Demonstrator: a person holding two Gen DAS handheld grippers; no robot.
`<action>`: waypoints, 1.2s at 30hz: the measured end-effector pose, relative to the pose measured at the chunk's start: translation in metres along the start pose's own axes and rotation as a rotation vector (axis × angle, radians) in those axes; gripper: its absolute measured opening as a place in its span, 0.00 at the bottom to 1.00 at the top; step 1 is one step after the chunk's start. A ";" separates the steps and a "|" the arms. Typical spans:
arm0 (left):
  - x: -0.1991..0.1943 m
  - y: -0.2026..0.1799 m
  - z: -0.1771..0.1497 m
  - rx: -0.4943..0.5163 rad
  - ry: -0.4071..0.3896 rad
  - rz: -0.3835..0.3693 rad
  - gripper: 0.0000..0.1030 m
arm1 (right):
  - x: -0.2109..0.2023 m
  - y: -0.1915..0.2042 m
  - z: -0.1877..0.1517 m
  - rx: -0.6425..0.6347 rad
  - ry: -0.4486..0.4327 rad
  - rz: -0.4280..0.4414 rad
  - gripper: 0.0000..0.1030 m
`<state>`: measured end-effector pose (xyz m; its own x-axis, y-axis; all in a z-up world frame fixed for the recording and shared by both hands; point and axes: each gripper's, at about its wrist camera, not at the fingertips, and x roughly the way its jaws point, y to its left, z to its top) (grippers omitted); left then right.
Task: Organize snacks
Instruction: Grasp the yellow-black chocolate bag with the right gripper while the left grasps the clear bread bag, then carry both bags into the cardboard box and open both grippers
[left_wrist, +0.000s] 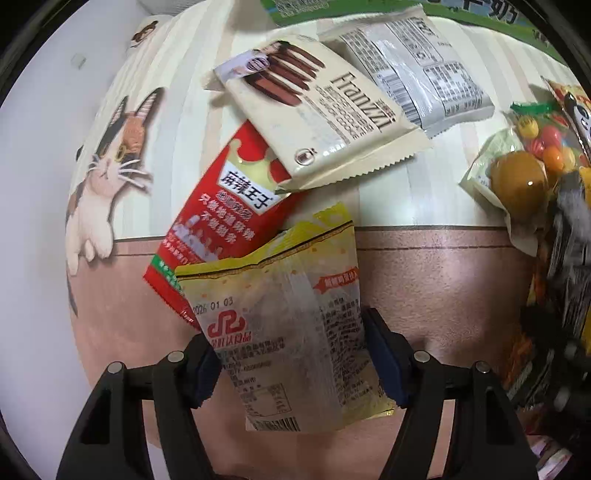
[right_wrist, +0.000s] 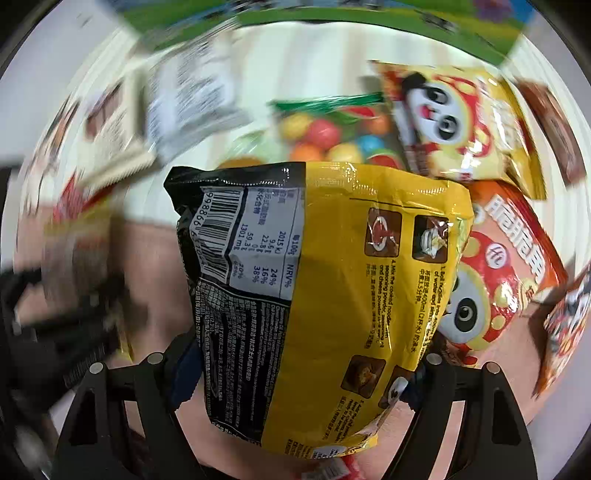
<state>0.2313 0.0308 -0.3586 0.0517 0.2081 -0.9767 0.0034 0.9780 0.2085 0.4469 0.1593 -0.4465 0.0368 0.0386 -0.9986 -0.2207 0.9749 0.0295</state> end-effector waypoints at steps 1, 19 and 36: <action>0.005 0.000 0.001 -0.006 0.007 -0.008 0.66 | 0.000 0.006 -0.002 -0.028 0.007 -0.005 0.83; 0.037 0.087 0.027 -0.069 0.000 -0.257 0.67 | -0.001 -0.030 -0.047 0.325 0.021 -0.049 0.93; -0.024 0.052 0.021 -0.037 -0.072 -0.171 0.49 | -0.026 -0.043 -0.088 0.314 -0.054 0.017 0.85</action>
<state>0.2515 0.0769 -0.3234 0.1245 0.0383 -0.9915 -0.0189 0.9992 0.0362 0.3698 0.0970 -0.4259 0.0889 0.0592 -0.9943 0.0892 0.9937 0.0671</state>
